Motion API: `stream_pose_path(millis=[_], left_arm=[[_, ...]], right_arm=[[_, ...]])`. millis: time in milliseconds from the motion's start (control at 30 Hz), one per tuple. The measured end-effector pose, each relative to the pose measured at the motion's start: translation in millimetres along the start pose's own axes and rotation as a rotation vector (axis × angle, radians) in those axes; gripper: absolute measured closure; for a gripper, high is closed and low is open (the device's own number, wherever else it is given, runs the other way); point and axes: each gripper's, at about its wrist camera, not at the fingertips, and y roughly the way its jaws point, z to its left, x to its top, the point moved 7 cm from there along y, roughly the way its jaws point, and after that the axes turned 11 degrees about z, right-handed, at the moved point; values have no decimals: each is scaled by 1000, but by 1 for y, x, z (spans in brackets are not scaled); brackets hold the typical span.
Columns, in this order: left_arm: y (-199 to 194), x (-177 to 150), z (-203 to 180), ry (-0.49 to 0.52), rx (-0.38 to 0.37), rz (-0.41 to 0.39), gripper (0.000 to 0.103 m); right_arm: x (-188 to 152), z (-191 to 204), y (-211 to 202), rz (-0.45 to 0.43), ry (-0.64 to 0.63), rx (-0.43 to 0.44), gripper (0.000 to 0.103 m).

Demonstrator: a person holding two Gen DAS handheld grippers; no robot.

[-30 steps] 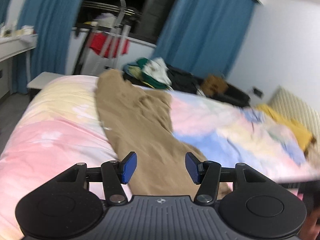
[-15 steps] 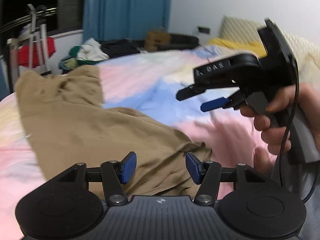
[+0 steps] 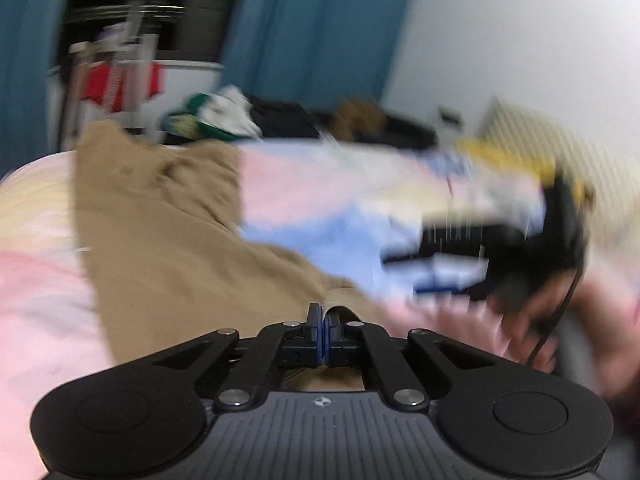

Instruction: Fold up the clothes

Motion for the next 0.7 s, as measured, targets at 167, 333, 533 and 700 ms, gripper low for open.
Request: stream_pose_path(millis=[167, 333, 533, 700], left_arm=[[-95, -2, 61, -310, 92, -94, 102], [-134, -40, 125, -571, 304, 48, 102], [-150, -44, 137, -643, 345, 111, 99], [-150, -36, 127, -588, 311, 128, 54]], right_arm=[[-8, 9, 2, 55, -24, 49, 36], [-21, 21, 7, 116, -95, 28, 36], [-34, 25, 19, 184, -166, -53, 36], [-42, 24, 27, 249, -187, -101, 38]])
